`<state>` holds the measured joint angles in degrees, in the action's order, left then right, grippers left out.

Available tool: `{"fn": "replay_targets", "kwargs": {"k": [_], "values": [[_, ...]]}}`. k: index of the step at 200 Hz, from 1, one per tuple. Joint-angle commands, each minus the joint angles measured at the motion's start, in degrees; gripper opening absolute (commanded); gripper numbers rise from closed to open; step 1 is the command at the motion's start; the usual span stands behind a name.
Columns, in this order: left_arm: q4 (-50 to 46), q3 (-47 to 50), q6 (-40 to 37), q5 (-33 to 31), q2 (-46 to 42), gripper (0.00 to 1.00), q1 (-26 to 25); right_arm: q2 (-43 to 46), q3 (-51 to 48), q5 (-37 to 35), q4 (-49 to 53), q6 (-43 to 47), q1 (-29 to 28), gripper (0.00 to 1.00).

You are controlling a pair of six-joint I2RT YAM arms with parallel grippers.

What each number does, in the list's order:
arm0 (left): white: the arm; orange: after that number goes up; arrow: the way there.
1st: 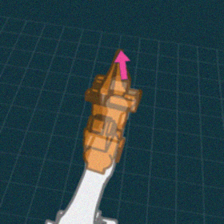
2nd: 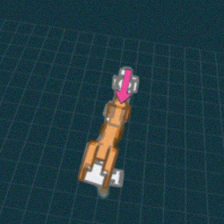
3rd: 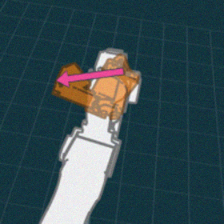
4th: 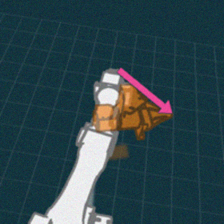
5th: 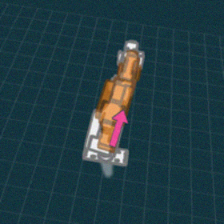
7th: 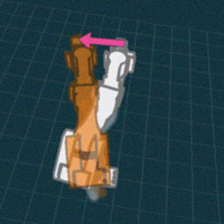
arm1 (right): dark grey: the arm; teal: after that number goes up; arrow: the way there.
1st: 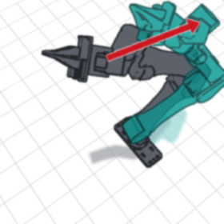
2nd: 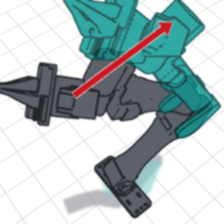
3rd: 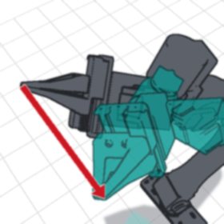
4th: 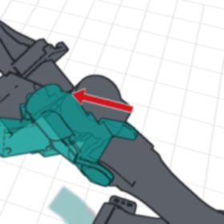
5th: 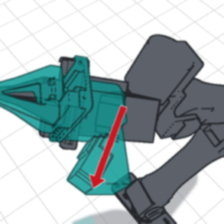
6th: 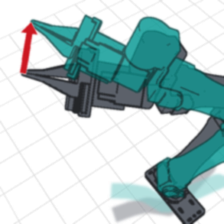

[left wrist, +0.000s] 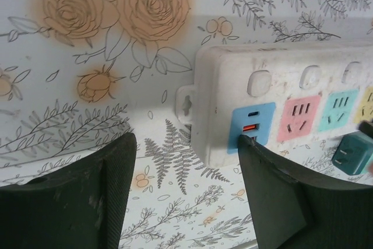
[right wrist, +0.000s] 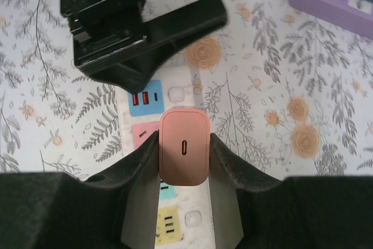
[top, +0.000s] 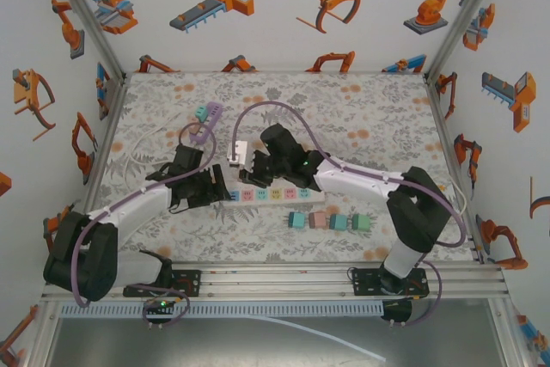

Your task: Pull the plug off the socket

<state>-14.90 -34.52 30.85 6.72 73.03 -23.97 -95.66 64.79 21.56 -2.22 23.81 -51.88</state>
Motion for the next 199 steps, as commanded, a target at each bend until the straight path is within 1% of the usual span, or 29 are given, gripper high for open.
{"fn": "replay_targets", "kwargs": {"k": [1, 27, 56, 76, 94, 114, 141, 174, 199], "values": [[-4.3, -2.3, -0.7, -0.9, -3.8, 0.68, -0.1, 5.7, -2.2, -7.8, -8.3, -18.2, 0.2, 0.2], [-5.9, -4.6, -1.5, -0.1, -7.5, 0.69, -0.3, 10.2, -5.0, -18.2, -8.6, -34.3, 0.0, 0.2], [-7.1, -6.7, -3.9, 1.8, -12.4, 0.7, -0.5, 15.4, -9.5, -26.0, -9.0, -48.4, -0.8, 0.2], [-8.0, -8.0, -6.7, 2.9, -16.7, 0.71, -0.9, 19.4, -14.5, -33.3, -12.1, -56.6, -3.3, 0.19], [-8.0, -8.8, -11.1, 4.0, -20.9, 0.73, -1.5, 22.3, -18.5, -40.7, -13.8, -63.5, -6.5, 0.19], [-7.7, -9.3, -18.3, 5.5, -26.0, 0.75, -2.9, 24.4, -22.5, -48.2, -15.4, -70.0, -10.7, 0.18], [-8.2, -9.7, -30.6, 11.0, -32.1, 0.81, -4.6, 25.3, -26.9, -56.1, -16.0, -77.7, -16.3, 0.18], [-13.0, -9.7, -45.9, 20.3, -36.8, 0.88, -6.6, 22.9, -29.7, -59.9, -16.8, -85.1, -21.2, 0.19], [-17.6, -9.4, -55.0, 25.5, -38.9, 0.9, -7.5, 18.8, -30.5, -61.3, -18.1, -89.3, -23.2, 0.19]]}}
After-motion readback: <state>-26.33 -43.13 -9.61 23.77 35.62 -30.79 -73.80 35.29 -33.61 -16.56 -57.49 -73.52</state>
